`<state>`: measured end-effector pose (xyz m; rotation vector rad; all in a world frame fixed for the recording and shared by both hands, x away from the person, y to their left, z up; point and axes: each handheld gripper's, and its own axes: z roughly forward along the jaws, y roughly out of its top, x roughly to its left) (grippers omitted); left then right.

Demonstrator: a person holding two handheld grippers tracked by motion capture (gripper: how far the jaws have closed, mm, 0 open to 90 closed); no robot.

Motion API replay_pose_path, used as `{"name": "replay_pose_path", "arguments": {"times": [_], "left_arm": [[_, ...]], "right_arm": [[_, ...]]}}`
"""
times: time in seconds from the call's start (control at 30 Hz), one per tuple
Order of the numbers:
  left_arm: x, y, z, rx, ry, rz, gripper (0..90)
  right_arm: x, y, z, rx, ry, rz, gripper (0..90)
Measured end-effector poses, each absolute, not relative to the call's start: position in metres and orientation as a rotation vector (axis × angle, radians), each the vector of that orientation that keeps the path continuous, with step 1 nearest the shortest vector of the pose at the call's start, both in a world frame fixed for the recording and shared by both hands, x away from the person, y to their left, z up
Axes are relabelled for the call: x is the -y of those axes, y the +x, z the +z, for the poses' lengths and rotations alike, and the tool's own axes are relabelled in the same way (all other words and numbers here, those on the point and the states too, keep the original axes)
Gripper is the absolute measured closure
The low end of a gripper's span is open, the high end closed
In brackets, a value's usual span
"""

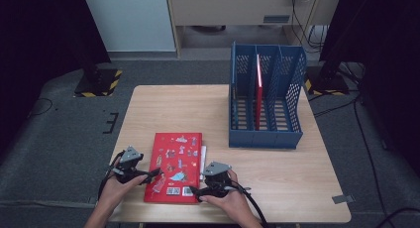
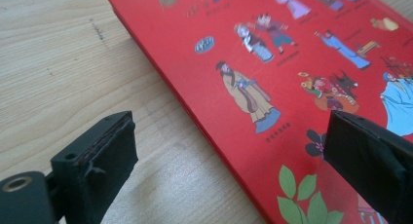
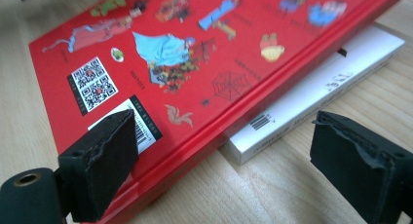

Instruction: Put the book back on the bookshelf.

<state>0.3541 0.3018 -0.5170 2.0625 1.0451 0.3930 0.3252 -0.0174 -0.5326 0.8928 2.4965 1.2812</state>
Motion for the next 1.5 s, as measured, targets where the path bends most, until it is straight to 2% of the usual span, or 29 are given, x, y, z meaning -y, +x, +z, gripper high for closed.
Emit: {"name": "replay_pose_path", "arguments": {"times": [0.67,0.9,1.4,1.5], "left_arm": [[-0.291,0.361,-0.523,-0.976,2.089,0.331,1.3],[-0.287,0.364,-0.527,-0.951,2.09,0.256,0.6],[-0.293,0.37,-0.533,-0.951,2.052,0.194,0.0],[-0.295,0.373,-0.535,-0.969,2.039,0.142,0.0]], "right_arm": [[0.019,0.327,-0.535,-2.506,0.912,1.308,10.6],[0.019,0.328,-0.535,-2.509,0.913,1.311,10.6],[0.019,0.328,-0.535,-2.516,0.91,1.325,12.1],[0.019,0.328,-0.535,-2.517,0.908,1.32,12.2]]}}
